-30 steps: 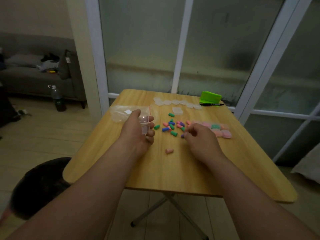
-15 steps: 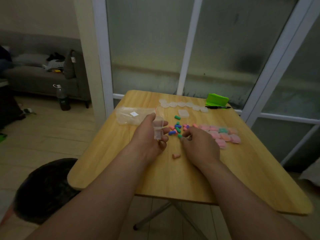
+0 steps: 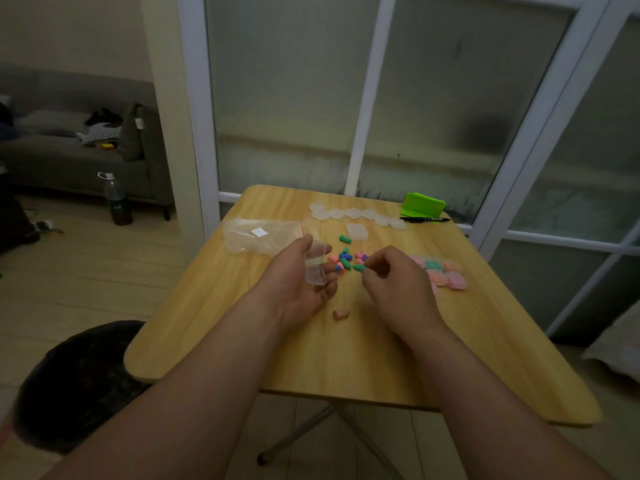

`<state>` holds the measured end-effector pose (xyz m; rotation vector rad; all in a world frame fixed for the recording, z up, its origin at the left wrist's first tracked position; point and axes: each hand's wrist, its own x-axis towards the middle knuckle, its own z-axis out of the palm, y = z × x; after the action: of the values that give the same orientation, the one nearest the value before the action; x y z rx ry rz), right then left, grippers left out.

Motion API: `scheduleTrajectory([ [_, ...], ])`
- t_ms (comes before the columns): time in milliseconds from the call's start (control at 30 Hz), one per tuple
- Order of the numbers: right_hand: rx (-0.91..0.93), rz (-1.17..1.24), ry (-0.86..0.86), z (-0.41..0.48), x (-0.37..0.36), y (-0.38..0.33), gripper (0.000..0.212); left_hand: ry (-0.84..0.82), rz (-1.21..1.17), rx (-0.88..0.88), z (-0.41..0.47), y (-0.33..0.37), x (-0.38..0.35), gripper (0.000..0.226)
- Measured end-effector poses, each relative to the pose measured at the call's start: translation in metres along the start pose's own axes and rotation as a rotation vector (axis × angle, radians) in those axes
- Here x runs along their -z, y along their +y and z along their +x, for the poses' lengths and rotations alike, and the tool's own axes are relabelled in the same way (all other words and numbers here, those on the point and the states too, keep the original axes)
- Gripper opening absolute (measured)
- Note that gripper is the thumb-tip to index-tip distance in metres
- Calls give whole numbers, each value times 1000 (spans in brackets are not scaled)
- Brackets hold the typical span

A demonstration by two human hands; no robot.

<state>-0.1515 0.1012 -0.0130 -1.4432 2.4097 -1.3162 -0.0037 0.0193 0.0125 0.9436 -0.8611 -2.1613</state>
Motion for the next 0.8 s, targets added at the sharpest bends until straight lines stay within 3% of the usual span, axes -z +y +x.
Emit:
scheduleTrajectory([
  [200,123,136,-9,-6,6,-20,11,-83,21,37,2,-6,-1,53],
  [333,202,104,-41,-10,4,-27,12,-113,36,45,1,-10,-5,55],
  [500,185,-17,-80,-12,-3,-24,10,-123,31,50,1,-13,-7,60],
  [800,214,-5,-136,-15,-9,-28,14,-178,-82,69,-6,-6,-6,57],
])
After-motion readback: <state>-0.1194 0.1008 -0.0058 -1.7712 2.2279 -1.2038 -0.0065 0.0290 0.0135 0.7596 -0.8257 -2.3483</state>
